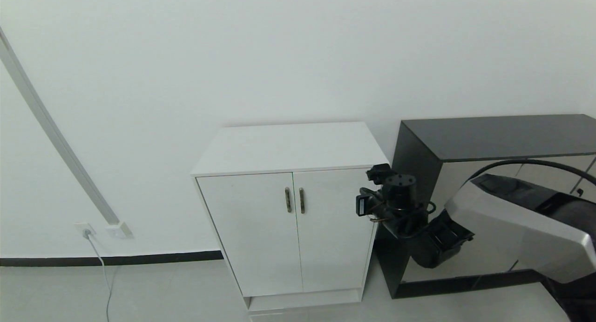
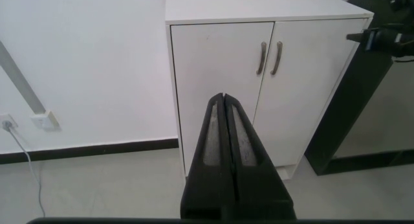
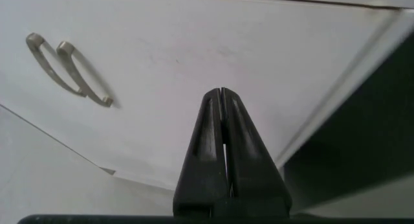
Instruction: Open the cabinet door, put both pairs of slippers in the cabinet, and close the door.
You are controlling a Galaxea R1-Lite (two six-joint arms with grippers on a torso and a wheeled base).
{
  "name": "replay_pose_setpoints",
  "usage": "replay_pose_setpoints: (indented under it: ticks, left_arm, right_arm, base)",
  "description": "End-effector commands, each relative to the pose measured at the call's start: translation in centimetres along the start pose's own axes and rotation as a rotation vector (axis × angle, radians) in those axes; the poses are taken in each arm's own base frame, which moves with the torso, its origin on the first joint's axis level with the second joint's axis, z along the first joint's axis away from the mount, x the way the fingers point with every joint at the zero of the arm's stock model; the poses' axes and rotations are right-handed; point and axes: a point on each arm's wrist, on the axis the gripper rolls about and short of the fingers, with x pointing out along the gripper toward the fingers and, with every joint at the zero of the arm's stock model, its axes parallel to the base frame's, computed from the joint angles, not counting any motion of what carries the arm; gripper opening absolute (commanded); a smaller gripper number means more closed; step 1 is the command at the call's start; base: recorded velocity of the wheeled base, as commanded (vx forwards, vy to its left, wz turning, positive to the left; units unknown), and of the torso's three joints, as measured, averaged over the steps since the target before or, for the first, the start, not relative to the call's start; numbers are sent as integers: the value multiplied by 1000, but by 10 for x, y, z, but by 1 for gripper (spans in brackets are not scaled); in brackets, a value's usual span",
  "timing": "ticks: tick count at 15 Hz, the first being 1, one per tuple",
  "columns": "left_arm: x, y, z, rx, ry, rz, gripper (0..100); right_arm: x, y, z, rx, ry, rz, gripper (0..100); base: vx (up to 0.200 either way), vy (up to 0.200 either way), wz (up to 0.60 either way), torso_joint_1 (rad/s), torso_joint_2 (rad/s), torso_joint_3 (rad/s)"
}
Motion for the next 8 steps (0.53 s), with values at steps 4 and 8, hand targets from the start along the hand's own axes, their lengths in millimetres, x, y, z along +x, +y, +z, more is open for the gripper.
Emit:
replay_pose_setpoints:
  ticks: [4,8]
  left_arm:
    - [0,0,0,0,2,0,0]
    - [0,0,0,-2,2,1,0]
  right_arm:
    - [-83,-30,53,11,-30,-39,0]
    - [-152,-60,70,19,-33,-102,0]
  base:
    - [0,0,0,0,0,0]
    - [0,0,0,0,0,0]
